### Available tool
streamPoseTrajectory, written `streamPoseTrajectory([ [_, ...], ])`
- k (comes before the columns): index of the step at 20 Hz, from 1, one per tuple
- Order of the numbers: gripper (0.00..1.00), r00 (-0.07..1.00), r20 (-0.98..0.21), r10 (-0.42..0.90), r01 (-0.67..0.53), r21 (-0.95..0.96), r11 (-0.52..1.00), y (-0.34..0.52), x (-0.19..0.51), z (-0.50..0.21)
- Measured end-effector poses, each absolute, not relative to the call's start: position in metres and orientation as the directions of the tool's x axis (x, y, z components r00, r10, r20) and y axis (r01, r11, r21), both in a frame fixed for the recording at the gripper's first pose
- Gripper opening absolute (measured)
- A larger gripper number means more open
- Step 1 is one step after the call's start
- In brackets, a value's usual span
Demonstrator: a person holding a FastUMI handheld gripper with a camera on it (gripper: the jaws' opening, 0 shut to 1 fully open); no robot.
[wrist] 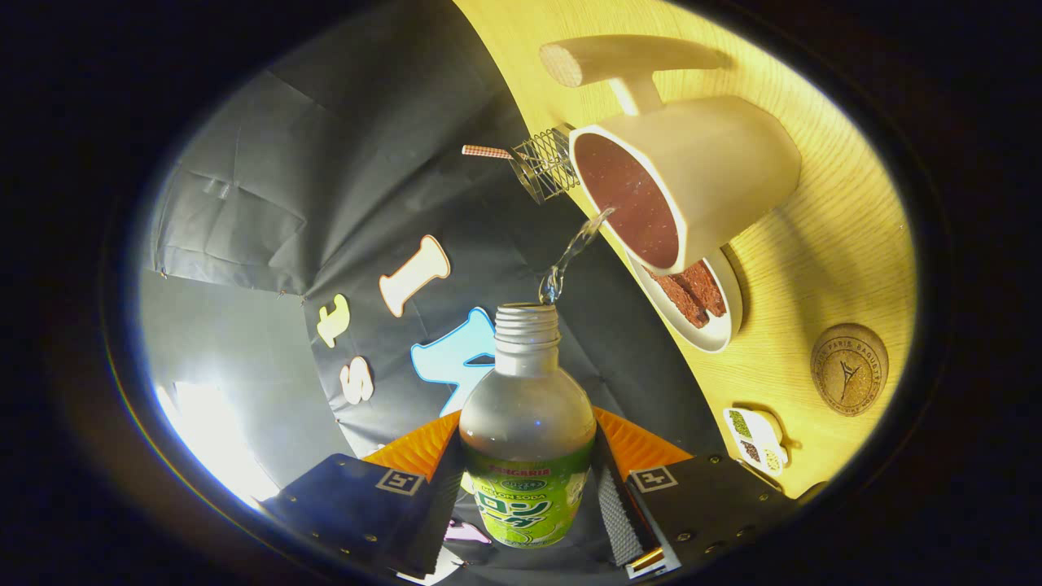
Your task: Take the bottle from table, then pour the juice into the cup, finally place the bottle on the coaster
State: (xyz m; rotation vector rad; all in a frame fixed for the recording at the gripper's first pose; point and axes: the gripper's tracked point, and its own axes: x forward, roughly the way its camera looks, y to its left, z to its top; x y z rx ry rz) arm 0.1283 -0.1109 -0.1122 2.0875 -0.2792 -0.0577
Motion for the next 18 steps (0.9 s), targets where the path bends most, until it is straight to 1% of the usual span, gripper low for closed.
streamPoseTrajectory([
  [4, 0.77, 0.969, 0.066, -0.237, -0.184, 0.835, -0.519, -0.115, 0.127, -0.112],
  [18, 0.77, 0.966, 0.05, -0.254, -0.19, 0.802, -0.566, -0.122, 0.122, -0.11],
])
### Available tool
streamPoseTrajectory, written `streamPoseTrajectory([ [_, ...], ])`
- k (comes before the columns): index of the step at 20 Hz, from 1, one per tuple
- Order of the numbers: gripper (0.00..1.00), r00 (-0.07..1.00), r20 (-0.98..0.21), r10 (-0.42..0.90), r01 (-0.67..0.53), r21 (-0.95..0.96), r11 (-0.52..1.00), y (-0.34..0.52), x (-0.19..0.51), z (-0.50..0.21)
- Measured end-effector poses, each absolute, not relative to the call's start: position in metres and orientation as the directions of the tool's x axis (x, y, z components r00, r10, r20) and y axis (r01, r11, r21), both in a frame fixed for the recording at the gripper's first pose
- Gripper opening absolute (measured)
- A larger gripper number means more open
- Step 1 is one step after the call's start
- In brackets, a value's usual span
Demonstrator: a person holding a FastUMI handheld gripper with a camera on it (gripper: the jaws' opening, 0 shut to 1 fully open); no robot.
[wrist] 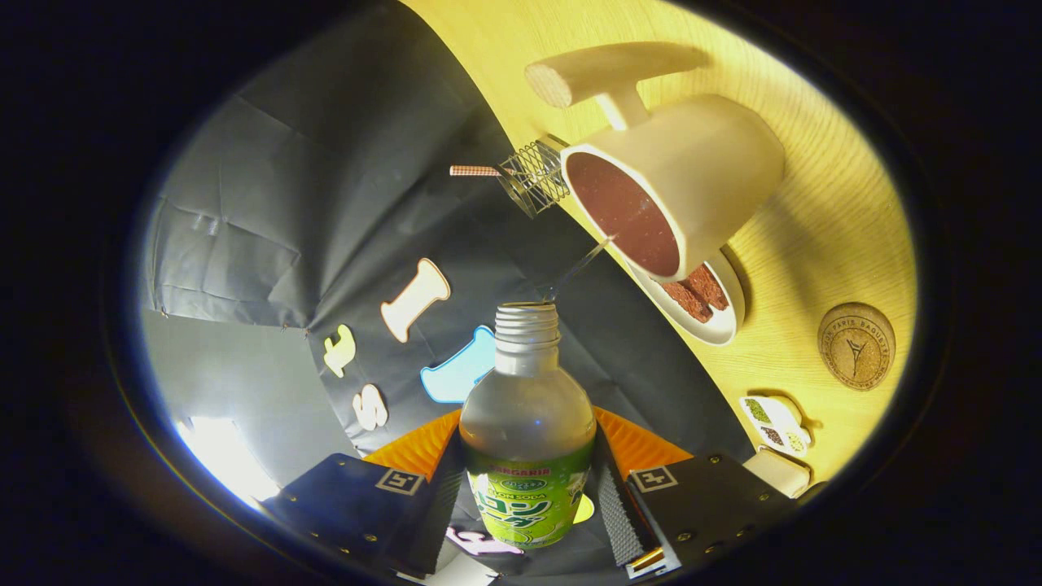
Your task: Take the bottle from table, then pour the juice into the cup, finally place the bottle on the coaster
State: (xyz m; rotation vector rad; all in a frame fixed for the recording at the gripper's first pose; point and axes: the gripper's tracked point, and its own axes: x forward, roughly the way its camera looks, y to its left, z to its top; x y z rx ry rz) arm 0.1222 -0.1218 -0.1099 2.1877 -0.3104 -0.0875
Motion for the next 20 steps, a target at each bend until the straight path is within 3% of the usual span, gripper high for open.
streamPoseTrajectory([
  [20, 0.77, 0.964, 0.018, -0.264, -0.168, 0.814, -0.555, -0.138, 0.125, -0.126],
])
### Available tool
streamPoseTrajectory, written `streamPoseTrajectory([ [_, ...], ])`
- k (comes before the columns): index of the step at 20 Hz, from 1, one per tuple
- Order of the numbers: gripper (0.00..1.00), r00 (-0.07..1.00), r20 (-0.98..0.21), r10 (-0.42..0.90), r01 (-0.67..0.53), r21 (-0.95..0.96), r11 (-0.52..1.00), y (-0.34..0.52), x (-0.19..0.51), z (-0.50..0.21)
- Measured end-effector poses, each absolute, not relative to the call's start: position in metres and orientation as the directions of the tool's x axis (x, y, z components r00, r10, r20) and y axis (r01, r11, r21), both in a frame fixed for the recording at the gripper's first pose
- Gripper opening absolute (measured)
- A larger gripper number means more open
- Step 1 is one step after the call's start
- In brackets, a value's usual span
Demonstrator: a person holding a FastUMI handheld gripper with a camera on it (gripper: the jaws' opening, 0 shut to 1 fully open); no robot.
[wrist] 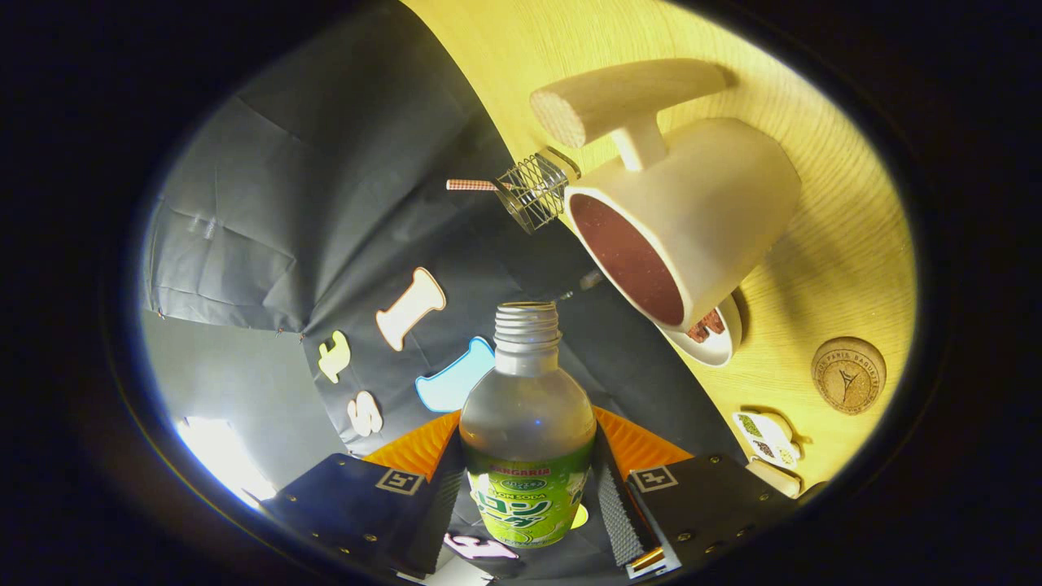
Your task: Take the bottle from table, then pour the juice into the cup, finally place the bottle on the coaster
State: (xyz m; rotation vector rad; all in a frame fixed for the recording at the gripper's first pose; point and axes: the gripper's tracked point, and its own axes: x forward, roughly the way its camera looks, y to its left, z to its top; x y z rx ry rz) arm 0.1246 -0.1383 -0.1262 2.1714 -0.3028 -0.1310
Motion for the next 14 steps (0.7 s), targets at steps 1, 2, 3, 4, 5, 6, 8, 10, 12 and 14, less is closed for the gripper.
streamPoseTrajectory([
  [1, 0.77, 0.965, 0.016, -0.263, -0.165, 0.817, -0.553, -0.1376, 0.1249, -0.1279],
  [2, 0.77, 0.965, 0.015, -0.262, -0.162, 0.819, -0.551, -0.1375, 0.1246, -0.1298],
  [3, 0.77, 0.965, 0.014, -0.263, -0.162, 0.82, -0.55, -0.1384, 0.1238, -0.1304],
  [4, 0.77, 0.964, 0.014, -0.265, -0.163, 0.82, -0.548, -0.1397, 0.1231, -0.1312],
  [5, 0.77, 0.964, 0.012, -0.265, -0.161, 0.821, -0.548, -0.1398, 0.1231, -0.1324],
  [6, 0.77, 0.964, 0.012, -0.266, -0.161, 0.822, -0.546, -0.1407, 0.1224, -0.1328],
  [8, 0.77, 0.964, 0.013, -0.266, -0.161, 0.825, -0.542, -0.1413, 0.1224, -0.1327],
  [10, 0.77, 0.963, 0.014, -0.267, -0.161, 0.827, -0.539, -0.1421, 0.1223, -0.1332],
  [12, 0.77, 0.964, 0.012, -0.267, -0.159, 0.828, -0.538, -0.1419, 0.1216, -0.1338],
  [14, 0.77, 0.966, 0.012, -0.26, -0.152, 0.835, -0.529, -0.1397, 0.1232, -0.1351],
])
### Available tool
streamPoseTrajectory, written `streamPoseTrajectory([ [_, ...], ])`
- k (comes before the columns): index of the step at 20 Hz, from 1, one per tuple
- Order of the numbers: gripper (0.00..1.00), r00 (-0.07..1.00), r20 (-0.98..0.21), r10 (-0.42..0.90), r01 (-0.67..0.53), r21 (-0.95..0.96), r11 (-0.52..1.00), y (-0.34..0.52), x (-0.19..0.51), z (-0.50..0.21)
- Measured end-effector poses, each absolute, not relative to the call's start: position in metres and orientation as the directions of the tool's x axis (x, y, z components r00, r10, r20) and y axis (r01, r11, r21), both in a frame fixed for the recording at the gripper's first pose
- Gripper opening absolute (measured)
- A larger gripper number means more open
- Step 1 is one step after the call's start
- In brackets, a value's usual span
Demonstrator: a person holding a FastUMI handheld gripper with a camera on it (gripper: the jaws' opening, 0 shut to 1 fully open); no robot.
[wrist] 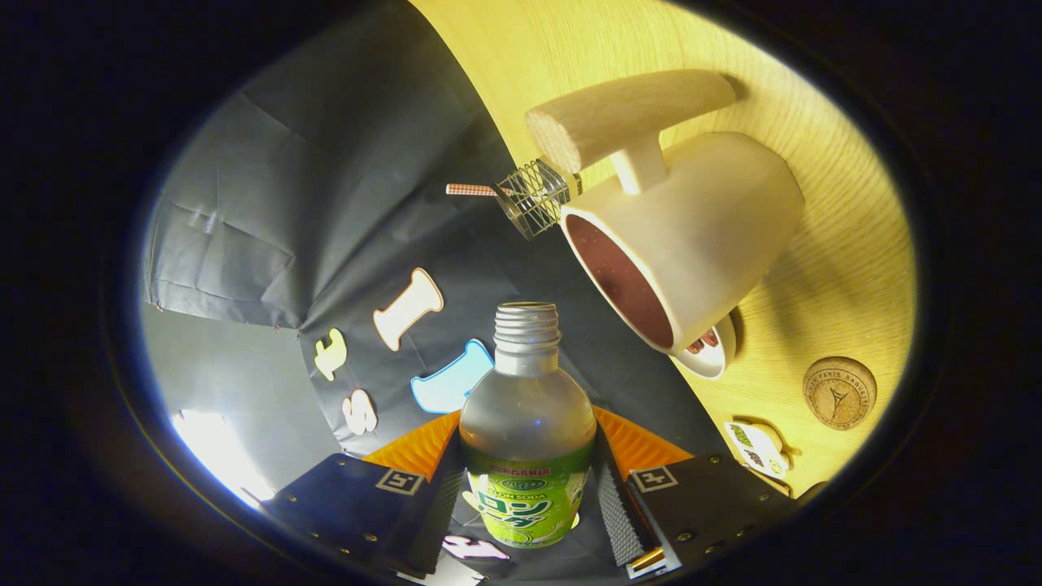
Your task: Take the bottle from table, then pour the juice into the cup, finally place the bottle on the coaster
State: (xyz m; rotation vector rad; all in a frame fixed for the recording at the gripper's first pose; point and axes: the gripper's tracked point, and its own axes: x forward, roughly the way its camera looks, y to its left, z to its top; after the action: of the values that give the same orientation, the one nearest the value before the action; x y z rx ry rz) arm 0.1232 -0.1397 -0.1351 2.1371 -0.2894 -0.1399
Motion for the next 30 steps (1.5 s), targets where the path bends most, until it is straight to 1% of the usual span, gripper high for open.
streamPoseTrajectory([
  [8, 0.77, 0.969, 0.022, -0.245, -0.135, 0.881, -0.454, -0.137, 0.121, -0.138],
  [12, 0.77, 0.968, 0.024, -0.251, -0.139, 0.88, -0.453, -0.136, 0.117, -0.141],
  [16, 0.77, 0.973, 0.034, -0.228, -0.128, 0.903, -0.411, -0.124, 0.112, -0.138],
  [18, 0.77, 0.979, 0.013, -0.202, -0.085, 0.934, -0.347, -0.121, 0.109, -0.139],
  [21, 0.77, 0.98, -0.006, -0.198, -0.034, 0.979, -0.2, -0.125, 0.104, -0.139],
  [26, 0.77, 0.987, -0.044, -0.156, 0.049, 0.998, 0.026, -0.117, 0.105, -0.134],
  [28, 0.77, 0.988, -0.049, -0.145, 0.067, 0.99, 0.121, -0.107, 0.102, -0.131],
  [30, 0.77, 0.99, -0.043, -0.133, 0.067, 0.981, 0.182, -0.095, 0.098, -0.124],
])
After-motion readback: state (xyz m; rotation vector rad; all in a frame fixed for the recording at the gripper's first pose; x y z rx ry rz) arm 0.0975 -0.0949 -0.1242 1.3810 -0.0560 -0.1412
